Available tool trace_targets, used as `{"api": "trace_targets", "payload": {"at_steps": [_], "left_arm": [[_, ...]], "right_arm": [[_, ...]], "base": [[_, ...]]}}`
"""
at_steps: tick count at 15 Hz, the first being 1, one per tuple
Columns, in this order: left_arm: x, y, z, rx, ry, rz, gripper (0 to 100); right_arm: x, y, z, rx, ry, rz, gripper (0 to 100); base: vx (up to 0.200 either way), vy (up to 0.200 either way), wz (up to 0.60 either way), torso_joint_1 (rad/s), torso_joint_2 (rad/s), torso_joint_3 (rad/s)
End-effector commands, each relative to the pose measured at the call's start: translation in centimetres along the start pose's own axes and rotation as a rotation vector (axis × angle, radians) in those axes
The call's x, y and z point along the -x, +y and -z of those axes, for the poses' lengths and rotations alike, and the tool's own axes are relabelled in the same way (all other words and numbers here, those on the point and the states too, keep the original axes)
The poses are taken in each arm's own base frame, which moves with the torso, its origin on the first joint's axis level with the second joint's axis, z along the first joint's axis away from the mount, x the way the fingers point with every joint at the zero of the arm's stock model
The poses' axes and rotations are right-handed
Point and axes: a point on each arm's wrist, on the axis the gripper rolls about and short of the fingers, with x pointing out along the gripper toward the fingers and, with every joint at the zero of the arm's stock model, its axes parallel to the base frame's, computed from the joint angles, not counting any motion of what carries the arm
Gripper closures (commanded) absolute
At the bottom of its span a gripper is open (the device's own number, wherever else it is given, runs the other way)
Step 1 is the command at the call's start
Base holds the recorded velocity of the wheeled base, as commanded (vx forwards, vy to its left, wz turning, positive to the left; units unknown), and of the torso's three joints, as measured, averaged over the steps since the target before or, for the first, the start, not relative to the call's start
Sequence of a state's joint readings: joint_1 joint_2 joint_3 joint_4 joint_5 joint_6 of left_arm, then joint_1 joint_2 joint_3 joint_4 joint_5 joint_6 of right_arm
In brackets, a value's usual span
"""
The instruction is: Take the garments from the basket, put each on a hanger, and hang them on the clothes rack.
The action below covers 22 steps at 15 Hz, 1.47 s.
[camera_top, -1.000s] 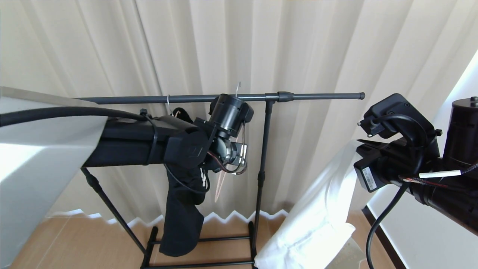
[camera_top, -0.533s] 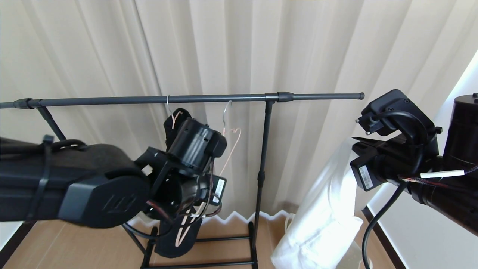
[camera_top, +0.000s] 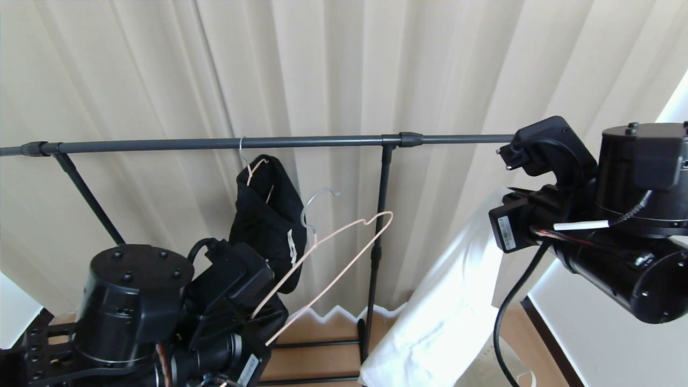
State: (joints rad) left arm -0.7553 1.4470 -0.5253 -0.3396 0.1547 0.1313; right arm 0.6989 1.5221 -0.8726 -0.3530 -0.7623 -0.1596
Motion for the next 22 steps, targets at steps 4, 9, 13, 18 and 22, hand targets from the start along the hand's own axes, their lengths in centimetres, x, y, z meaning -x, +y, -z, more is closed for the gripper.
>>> {"api": "trace_targets", "payload": {"at_steps": [4, 9, 13, 18, 22], "left_arm": [[0.7, -0.4, 0.9, -0.005, -0.034, 0.128, 100], [-1.1, -1.4, -0.1, 0.0, -0.116, 0.21, 100], [-2.6, -2.5, -0.6, -0.007, -0.165, 0.237, 100], [-2.2, -2.6, -0.1, -0.006, -0.154, 0.242, 100], [-2.0, -2.9, 0.1, -0.009, -0.155, 0.255, 100]], "right_arm": [[-3.7, 1.7, -0.5, -0.079, 0.041, 0.093, 100], [-4.5, 2.5, -0.6, -0.11, 0.044, 0.091, 100], [-4.9, 2.7, -0.8, -0.129, 0.043, 0.092, 100], [-6.6, 2.3, -0.8, -0.162, 0.054, 0.136, 100], [-8.2, 2.5, -0.8, -0.204, 0.061, 0.161, 100]], "base": [[0.0, 0.0, 0.0, 0.0, 0.0, 0.0], [0.0, 0.0, 0.0, 0.0, 0.0, 0.0], [0.0, 0.0, 0.0, 0.0, 0.0, 0.0], [0.0, 0.0, 0.0, 0.0, 0.0, 0.0], [0.0, 0.0, 0.0, 0.0, 0.0, 0.0]]}}
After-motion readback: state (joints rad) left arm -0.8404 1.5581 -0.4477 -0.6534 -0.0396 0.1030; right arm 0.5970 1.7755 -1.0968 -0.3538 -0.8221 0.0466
